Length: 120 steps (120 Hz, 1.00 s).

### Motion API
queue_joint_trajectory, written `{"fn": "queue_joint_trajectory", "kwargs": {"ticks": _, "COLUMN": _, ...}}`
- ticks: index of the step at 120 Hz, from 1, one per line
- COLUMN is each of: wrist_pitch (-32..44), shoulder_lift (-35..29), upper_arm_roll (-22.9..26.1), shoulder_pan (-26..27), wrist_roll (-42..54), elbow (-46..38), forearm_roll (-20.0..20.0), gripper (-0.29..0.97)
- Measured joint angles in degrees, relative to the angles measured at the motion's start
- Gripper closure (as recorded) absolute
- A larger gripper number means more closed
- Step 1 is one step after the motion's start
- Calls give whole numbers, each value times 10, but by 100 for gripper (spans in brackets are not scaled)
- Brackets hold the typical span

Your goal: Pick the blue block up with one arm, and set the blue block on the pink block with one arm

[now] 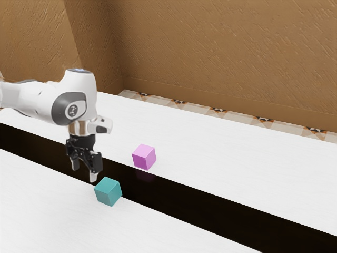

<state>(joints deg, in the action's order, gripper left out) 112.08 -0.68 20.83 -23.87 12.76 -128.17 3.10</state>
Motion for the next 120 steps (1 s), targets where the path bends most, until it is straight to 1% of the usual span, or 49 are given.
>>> {"fn": "queue_joint_trajectory", "kwargs": {"ticks": 45, "wrist_pitch": 43, "shoulder_lift": 72, "upper_arm_roll": 0, "shoulder_pan": -2, "wrist_roll": -4, "elbow": 15, "forearm_roll": -1, "gripper": 0}}
{"fn": "queue_joint_trajectory", "kwargs": {"ticks": 112, "wrist_pitch": 81, "shoulder_lift": 131, "upper_arm_roll": 9, "shoulder_pan": 10, "wrist_roll": -10, "elbow": 33, "forearm_roll": -2, "gripper": 0}}
{"fn": "queue_joint_trajectory", "kwargs": {"ticks": 120, "wrist_pitch": 84, "shoulder_lift": 136, "upper_arm_roll": 9, "shoulder_pan": 11, "wrist_roll": -10, "elbow": 33, "forearm_roll": -2, "gripper": 3}}
